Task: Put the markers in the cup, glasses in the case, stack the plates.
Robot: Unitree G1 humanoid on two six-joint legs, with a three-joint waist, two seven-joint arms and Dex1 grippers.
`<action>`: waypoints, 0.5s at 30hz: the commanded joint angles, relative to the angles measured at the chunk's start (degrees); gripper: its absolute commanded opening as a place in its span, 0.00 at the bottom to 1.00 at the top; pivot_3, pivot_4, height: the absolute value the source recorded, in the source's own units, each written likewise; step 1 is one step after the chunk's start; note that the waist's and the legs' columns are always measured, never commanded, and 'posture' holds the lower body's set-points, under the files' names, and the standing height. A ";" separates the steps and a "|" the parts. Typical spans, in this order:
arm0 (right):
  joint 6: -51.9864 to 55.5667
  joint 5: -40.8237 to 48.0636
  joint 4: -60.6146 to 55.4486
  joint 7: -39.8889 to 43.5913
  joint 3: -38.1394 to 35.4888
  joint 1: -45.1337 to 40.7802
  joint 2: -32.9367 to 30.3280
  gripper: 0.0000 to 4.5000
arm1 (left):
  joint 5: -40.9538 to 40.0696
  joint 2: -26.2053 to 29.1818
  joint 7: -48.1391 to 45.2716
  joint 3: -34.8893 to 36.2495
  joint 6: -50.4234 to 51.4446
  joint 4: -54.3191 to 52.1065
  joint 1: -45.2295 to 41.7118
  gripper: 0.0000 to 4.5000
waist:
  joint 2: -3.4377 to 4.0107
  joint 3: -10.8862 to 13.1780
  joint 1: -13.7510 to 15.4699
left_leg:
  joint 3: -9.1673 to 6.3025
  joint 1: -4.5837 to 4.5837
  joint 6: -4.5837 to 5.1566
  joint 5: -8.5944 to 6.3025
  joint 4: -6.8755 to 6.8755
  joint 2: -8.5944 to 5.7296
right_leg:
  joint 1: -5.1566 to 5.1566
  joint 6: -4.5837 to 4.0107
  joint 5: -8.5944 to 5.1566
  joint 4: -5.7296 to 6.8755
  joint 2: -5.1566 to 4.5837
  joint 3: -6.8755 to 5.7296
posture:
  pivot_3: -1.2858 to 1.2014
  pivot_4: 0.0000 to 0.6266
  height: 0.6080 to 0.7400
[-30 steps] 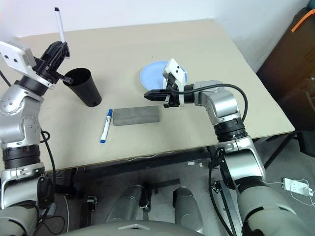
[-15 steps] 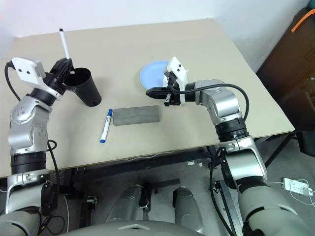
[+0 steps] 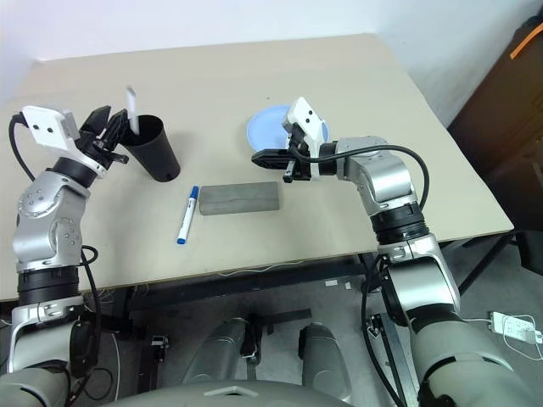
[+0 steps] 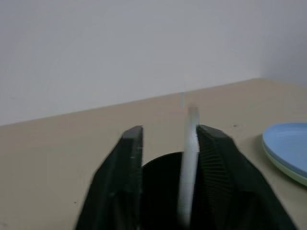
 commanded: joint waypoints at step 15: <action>-1.80 -0.50 1.05 1.06 -0.50 -1.79 -0.84 0.00 | -8.33 8.09 -1.20 2.95 19.63 -18.88 4.50 1.00 | -0.02 0.02 -0.20 | -0.01 -0.04 0.00 0.00 -0.01 0.00 | -0.01 0.00 0.00 -0.01 0.00 0.02 | 0.52 0.24 0.79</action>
